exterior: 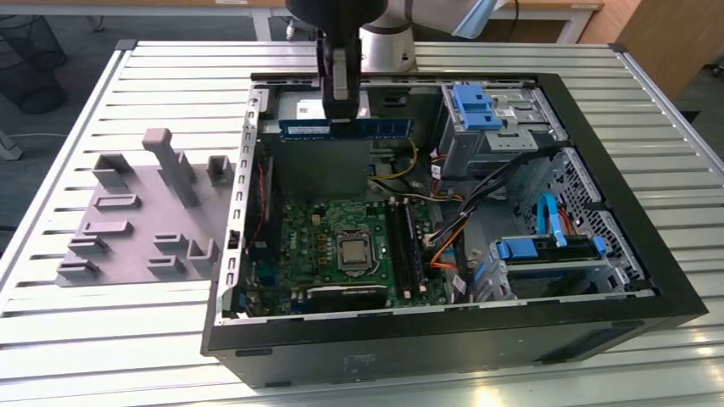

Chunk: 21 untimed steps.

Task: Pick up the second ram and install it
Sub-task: 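Pick up the second ram and move it above second insertion slot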

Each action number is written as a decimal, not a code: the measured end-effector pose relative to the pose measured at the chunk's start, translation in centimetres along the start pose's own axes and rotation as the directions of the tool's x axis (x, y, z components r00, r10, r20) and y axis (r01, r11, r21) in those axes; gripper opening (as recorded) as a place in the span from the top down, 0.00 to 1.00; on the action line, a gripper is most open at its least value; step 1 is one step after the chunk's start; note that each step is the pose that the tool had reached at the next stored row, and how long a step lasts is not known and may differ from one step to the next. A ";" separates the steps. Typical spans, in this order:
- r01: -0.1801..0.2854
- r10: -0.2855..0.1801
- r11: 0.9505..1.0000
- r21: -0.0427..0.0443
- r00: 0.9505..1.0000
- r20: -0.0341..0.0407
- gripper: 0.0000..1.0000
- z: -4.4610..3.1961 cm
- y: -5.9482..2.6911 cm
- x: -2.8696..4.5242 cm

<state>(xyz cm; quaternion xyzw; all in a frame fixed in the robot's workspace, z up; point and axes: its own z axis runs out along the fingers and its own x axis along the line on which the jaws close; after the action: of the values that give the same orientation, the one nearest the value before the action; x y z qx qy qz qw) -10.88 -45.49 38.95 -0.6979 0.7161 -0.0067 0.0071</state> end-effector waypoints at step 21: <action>0.000 0.000 1.000 0.000 1.000 0.000 0.86 0.06 -3.33 -0.08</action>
<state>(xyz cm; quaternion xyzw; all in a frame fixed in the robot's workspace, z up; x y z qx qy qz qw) -7.54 -45.49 38.95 -0.6979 0.7161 -0.0067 0.0071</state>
